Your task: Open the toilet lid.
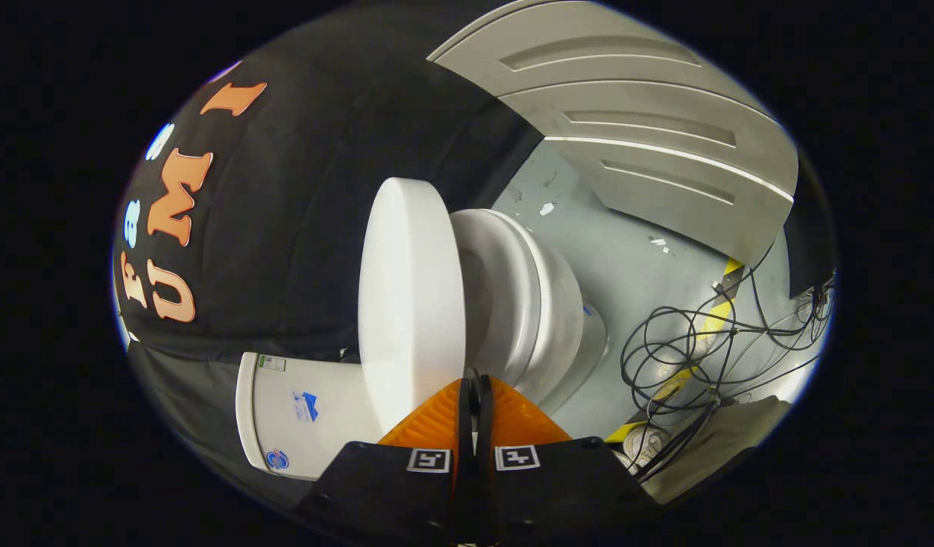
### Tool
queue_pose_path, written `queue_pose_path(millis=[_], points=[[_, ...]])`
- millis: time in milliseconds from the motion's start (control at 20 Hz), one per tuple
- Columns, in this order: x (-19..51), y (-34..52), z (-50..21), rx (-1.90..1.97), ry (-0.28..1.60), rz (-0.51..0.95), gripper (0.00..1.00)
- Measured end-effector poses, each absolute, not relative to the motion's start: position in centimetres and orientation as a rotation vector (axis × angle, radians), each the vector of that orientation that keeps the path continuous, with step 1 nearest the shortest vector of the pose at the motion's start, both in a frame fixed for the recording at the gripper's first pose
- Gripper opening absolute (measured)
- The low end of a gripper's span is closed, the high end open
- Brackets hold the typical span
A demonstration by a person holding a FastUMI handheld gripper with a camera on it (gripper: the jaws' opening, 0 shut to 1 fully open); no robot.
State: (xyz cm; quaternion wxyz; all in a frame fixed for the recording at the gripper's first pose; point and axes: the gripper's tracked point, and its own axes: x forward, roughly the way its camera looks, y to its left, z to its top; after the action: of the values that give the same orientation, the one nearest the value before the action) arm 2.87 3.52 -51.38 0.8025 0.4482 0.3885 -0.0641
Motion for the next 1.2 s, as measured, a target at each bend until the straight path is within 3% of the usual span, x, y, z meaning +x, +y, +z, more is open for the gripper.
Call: queue_pose_path(millis=[1200], points=[[2.9,12.7,-37.9,0.594,0.833,-0.087,0.08]])
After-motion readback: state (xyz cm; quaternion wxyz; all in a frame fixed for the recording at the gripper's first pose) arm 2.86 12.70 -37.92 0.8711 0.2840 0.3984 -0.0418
